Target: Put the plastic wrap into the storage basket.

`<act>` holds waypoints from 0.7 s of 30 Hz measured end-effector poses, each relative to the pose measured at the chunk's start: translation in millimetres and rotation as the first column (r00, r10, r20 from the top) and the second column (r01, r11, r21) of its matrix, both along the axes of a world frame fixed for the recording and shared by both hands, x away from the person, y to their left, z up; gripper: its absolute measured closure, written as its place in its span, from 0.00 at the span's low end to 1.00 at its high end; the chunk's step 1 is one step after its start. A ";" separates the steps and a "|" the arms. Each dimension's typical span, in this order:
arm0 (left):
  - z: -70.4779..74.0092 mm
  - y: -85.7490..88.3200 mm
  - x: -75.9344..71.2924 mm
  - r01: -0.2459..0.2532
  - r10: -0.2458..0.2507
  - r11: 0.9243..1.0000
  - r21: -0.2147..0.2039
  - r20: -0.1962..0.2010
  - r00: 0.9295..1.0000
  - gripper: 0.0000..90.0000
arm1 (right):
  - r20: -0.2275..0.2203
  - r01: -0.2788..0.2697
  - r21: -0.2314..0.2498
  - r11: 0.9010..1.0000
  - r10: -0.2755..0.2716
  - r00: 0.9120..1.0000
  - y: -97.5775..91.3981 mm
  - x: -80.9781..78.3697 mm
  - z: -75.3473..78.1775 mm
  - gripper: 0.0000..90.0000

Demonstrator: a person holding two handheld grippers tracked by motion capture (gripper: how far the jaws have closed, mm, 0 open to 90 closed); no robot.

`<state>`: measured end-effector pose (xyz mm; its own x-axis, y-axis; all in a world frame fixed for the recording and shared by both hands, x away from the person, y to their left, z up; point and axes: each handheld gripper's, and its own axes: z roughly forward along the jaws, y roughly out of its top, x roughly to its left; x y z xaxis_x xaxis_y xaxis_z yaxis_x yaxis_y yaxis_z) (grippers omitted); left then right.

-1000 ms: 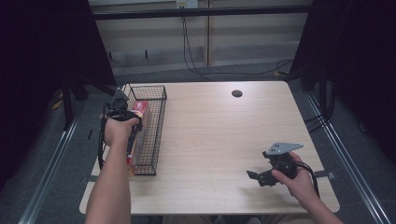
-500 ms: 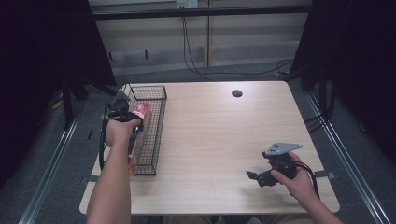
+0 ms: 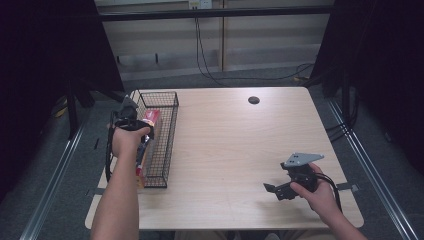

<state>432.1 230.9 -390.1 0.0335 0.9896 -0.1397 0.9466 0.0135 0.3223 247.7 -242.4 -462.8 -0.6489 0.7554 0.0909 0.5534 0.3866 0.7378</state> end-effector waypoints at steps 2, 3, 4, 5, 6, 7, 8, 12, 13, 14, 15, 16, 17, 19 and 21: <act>2.3 -1.2 -0.8 -0.007 0.008 1.000 -0.014 0.006 1.000 0.37 | 0.000 -0.001 0.000 1.000 0.001 1.000 0.0 0.0 0.0 0.02; 3.5 -0.9 -0.9 -0.001 0.001 1.000 -0.011 0.011 1.000 0.35 | -0.002 0.001 0.001 1.000 -0.001 1.000 0.1 -0.1 0.1 0.02; 5.1 -1.4 -1.1 0.006 -0.006 1.000 -0.009 0.023 1.000 0.34 | 0.002 -0.003 0.000 1.000 0.003 1.000 0.0 0.3 0.0 0.02; 6.4 -2.4 -1.5 0.004 -0.004 1.000 -0.020 0.025 1.000 0.32 | 0.002 -0.003 0.001 1.000 0.003 1.000 0.1 0.3 0.2 0.02; 7.9 -2.7 -2.1 0.009 -0.009 1.000 -0.019 0.028 1.000 0.30 | -0.001 -0.004 0.003 1.000 0.004 1.000 -0.1 0.3 0.3 0.02; 9.2 -2.7 -2.6 0.014 -0.014 1.000 -0.012 0.036 0.999 0.29 | -0.001 -0.004 0.003 1.000 0.004 1.000 0.0 0.3 0.3 0.02; 10.4 -3.3 -3.4 0.009 -0.008 1.000 -0.020 0.038 0.999 0.28 | 0.000 -0.005 0.002 1.000 0.005 1.000 0.0 0.3 0.3 0.02; 14.2 -4.1 -6.3 0.002 0.000 0.999 -0.039 0.046 0.999 0.27 | -0.001 -0.006 0.002 1.000 0.006 1.000 0.1 0.0 0.4 0.02; 16.7 -3.8 -7.3 0.017 -0.015 1.000 -0.027 0.050 0.999 0.27 | 0.001 -0.005 0.002 1.000 0.005 1.000 0.3 0.0 0.2 0.02; 18.5 -4.7 -8.1 0.018 -0.016 0.999 -0.038 0.059 0.998 0.26 | -0.001 -0.006 0.004 1.000 0.006 1.000 0.2 -0.1 0.7 0.02; 20.0 -4.9 -8.5 0.023 -0.020 0.999 -0.042 0.065 0.998 0.26 | 0.000 -0.004 0.003 1.000 0.004 1.000 0.2 -0.1 1.6 0.02; 22.2 -6.2 -9.0 0.027 -0.024 0.999 -0.045 0.069 0.997 0.26 | 0.006 -0.006 0.006 1.000 0.005 1.000 0.4 0.2 1.7 0.02; 24.3 -7.4 -9.4 0.031 -0.028 0.998 -0.046 0.071 0.997 0.26 | 0.005 -0.003 0.006 1.000 0.003 1.000 0.5 0.4 2.1 0.02; 28.4 -9.2 -10.6 0.037 -0.032 0.998 -0.058 0.079 0.996 0.26 | 0.005 -0.003 0.004 1.000 0.003 1.000 0.8 0.5 1.9 0.02; 31.0 -10.7 -11.6 0.042 -0.036 0.997 -0.070 0.089 0.995 0.25 | 0.005 -0.007 0.003 1.000 0.007 1.000 0.8 0.5 1.4 0.02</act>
<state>420.5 220.2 -359.0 0.0869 0.9748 -0.2053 0.9149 0.0035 0.4036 248.2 -241.6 -461.4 -0.6545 0.7507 0.0896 0.5471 0.3885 0.7415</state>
